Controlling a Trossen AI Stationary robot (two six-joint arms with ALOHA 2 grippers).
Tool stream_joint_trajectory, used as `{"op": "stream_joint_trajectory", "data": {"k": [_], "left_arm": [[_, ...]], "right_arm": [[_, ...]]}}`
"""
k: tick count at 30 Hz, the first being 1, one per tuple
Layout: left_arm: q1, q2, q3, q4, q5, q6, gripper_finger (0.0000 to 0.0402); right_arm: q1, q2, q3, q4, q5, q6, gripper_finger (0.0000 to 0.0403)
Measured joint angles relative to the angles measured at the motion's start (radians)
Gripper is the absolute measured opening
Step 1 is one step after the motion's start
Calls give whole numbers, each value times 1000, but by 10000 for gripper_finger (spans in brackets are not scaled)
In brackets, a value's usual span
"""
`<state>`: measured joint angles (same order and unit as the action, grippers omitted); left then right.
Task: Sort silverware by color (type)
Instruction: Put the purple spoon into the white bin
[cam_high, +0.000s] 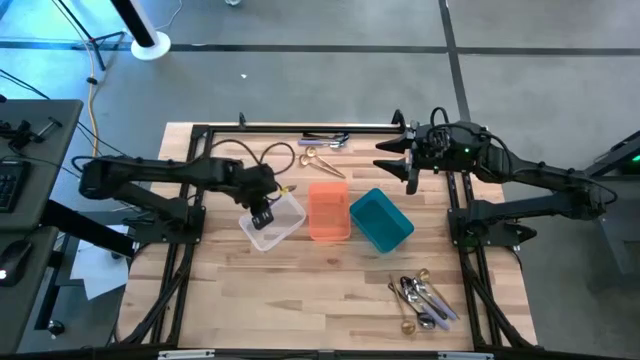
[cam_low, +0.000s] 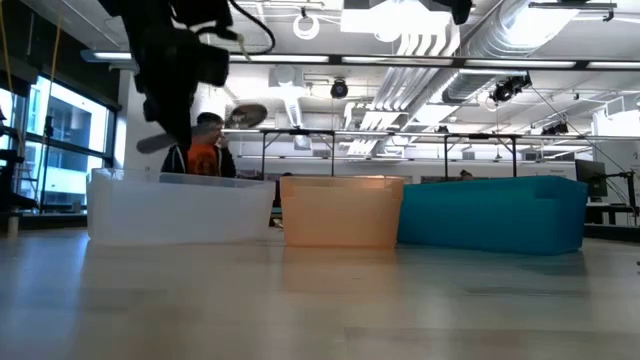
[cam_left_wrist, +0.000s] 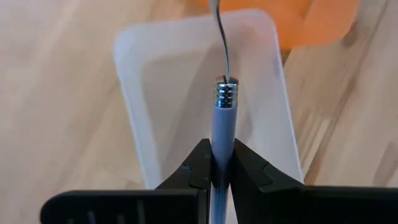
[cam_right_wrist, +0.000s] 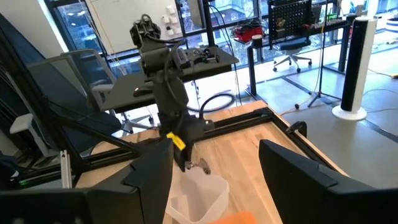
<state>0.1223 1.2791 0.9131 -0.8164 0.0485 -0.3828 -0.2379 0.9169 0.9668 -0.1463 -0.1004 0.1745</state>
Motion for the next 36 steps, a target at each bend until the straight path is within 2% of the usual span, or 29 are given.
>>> {"op": "stream_joint_trajectory", "data": {"k": [7,20,26,36], "left_arm": [[-16,108,0,5,33,-1,19],[-52,209,0,-3,40,60,18],[-54,282,0,-4,102,97,19],[-57,379,0,-3,95,100,20]], "right_arm": [[0,0,0,-10,22,-1,223],[0,0,0,-16,22,-1,223],[0,0,0,-21,22,3,223],[0,0,0,-31,22,3,223]]}}
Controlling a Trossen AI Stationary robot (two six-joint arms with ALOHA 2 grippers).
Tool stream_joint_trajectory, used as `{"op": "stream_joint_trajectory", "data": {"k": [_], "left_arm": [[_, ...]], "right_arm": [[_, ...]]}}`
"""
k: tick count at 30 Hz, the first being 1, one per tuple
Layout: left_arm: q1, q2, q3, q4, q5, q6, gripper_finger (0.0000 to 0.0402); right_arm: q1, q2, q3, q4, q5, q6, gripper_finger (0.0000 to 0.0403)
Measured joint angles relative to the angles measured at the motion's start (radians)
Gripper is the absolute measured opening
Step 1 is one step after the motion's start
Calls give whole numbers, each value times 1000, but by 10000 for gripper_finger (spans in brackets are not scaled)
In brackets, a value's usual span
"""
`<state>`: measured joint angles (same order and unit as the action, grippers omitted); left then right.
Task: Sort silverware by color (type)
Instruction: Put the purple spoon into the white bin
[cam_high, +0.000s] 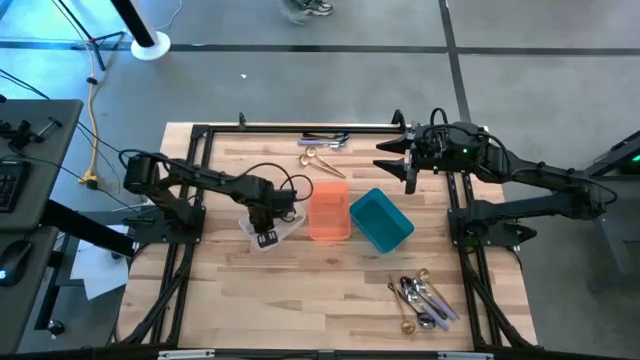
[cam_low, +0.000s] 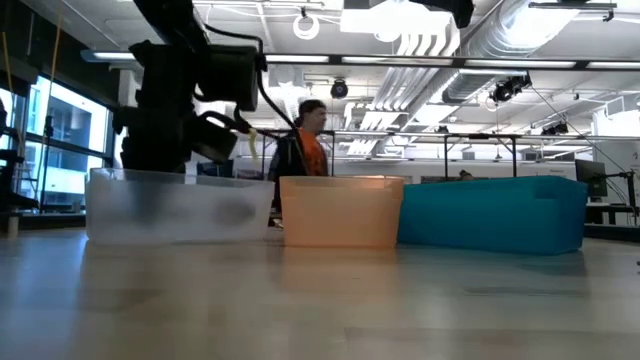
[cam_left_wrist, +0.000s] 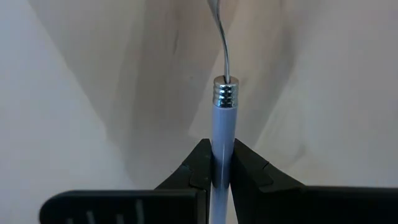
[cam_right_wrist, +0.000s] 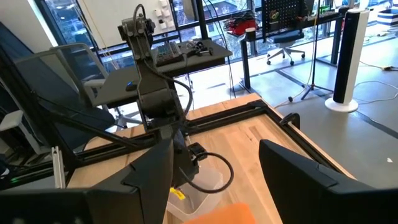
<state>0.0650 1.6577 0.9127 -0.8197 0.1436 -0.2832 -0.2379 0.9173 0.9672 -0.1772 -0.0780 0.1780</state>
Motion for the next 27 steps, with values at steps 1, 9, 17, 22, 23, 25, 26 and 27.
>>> {"op": "stream_joint_trajectory", "data": {"k": [1,9,17,22,23,25,26,27], "left_arm": [[0,12,0,5,0,0,20],[0,59,5,6,-8,-1,28],[-1,61,3,10,-31,18,48],[-1,62,2,11,-34,41,51],[-1,62,2,11,-34,41,53],[-1,57,2,11,-34,41,58],[-1,55,2,12,-34,41,60],[-1,52,2,12,-35,42,63]], "right_arm": [[0,0,0,0,0,0,223],[0,0,0,-1,0,0,223],[0,0,0,-10,0,-3,223],[0,0,0,-11,0,-3,223],[0,0,0,-14,0,-3,223],[0,0,0,-15,0,-3,223],[0,0,0,-15,0,-3,223],[0,0,0,-15,0,-3,223]]}}
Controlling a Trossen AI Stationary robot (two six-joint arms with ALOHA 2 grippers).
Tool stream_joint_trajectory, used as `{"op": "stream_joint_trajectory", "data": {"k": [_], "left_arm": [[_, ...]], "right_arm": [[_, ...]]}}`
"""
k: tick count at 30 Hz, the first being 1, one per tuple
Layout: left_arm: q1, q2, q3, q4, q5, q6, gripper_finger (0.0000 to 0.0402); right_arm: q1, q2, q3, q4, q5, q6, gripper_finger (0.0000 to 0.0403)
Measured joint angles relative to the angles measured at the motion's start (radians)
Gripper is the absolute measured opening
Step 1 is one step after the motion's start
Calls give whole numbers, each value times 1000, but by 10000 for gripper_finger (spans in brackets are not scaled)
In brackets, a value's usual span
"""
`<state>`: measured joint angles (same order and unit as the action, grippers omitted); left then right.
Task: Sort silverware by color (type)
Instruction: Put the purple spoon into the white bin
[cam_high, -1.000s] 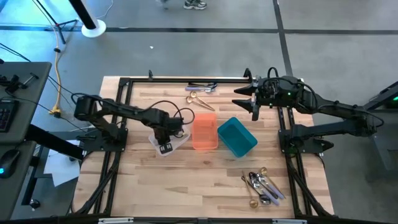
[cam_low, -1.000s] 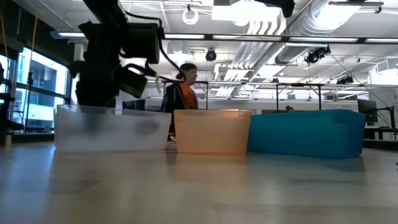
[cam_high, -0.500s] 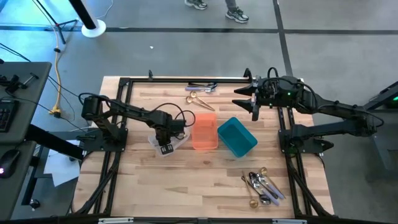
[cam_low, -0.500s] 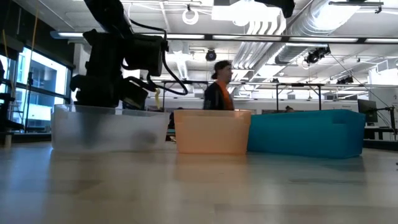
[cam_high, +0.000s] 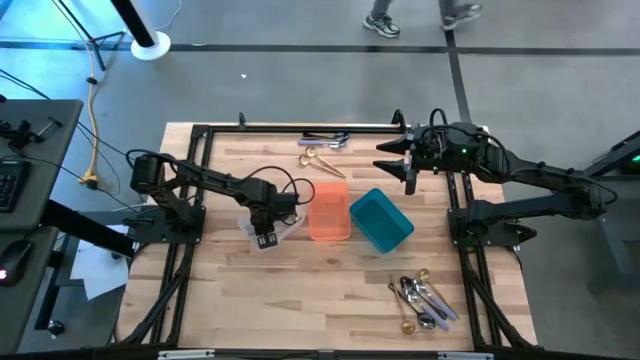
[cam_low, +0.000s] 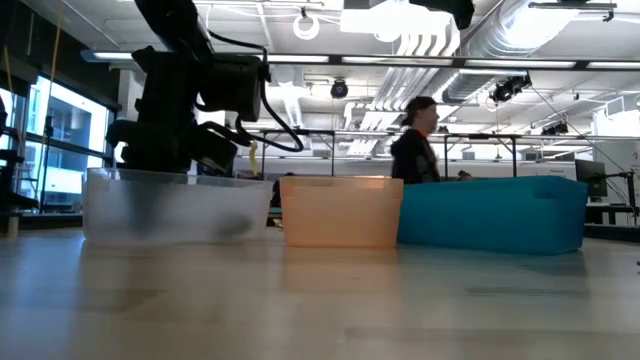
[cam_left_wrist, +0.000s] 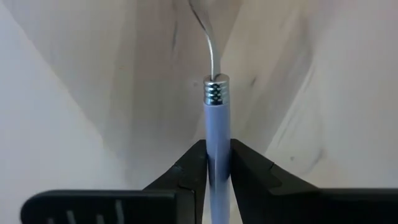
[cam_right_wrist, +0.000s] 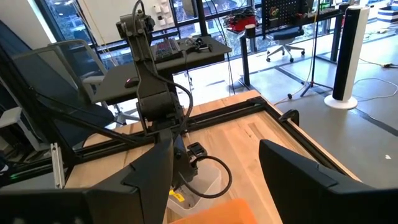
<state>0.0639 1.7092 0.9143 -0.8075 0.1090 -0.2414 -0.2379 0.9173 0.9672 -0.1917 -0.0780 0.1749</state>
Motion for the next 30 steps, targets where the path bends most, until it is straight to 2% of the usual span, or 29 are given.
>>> {"op": "stream_joint_trajectory", "data": {"k": [8,18,25,30], "left_arm": [[2,-35,-3,8,-56,1,95],[2,-37,-3,7,-51,-16,151],[3,-38,0,-3,-37,-18,159],[24,-39,55,-80,-19,-6,159]], "right_arm": [[0,0,0,0,0,0,223],[0,0,0,0,0,0,223],[0,0,0,-1,0,0,223],[0,0,0,-1,0,0,223]]}}
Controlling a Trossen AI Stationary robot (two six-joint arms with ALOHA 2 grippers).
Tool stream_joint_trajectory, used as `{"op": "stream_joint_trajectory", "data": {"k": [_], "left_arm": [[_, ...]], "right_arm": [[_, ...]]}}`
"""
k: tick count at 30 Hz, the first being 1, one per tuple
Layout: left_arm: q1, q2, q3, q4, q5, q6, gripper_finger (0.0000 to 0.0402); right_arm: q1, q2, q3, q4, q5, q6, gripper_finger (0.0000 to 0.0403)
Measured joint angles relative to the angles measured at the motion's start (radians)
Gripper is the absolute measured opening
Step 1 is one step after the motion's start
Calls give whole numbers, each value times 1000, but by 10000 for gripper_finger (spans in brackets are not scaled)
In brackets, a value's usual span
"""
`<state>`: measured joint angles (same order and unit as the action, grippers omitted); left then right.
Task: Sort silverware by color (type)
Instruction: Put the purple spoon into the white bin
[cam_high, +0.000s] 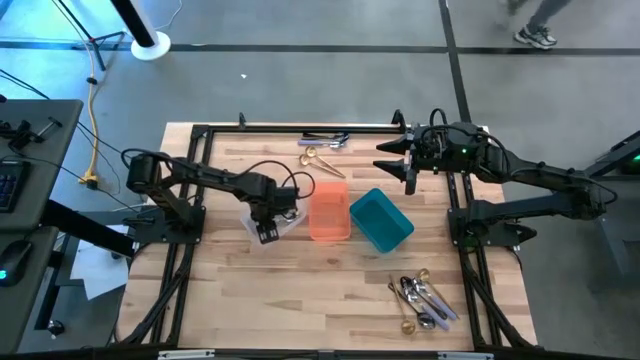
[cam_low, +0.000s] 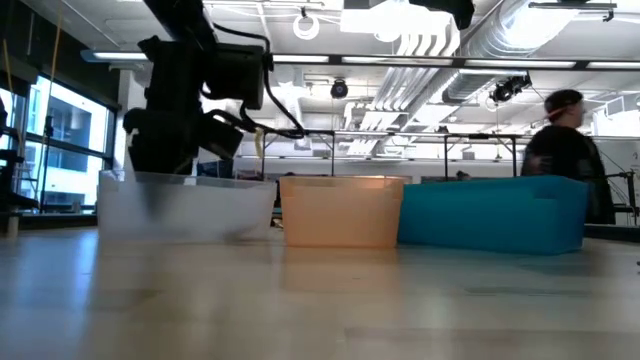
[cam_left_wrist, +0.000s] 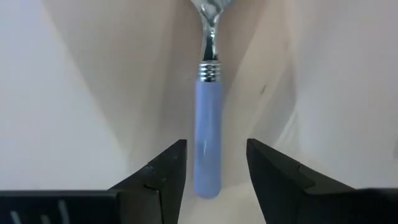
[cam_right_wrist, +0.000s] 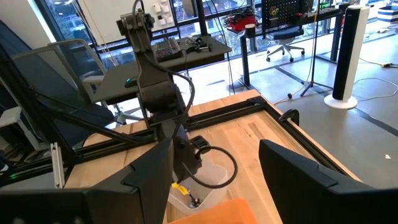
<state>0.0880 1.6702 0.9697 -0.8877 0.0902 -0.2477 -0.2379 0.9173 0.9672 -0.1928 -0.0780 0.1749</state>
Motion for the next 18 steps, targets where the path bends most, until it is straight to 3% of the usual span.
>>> {"op": "stream_joint_trajectory", "data": {"k": [5,11,18], "left_arm": [[22,-55,54,-48,-8,24,159],[56,-212,78,-48,-22,16,159],[87,-470,79,189,-42,-10,159]], "right_arm": [[0,0,0,-1,0,0,223],[0,0,0,-6,0,2,223],[0,0,0,-4,0,-10,223]]}}
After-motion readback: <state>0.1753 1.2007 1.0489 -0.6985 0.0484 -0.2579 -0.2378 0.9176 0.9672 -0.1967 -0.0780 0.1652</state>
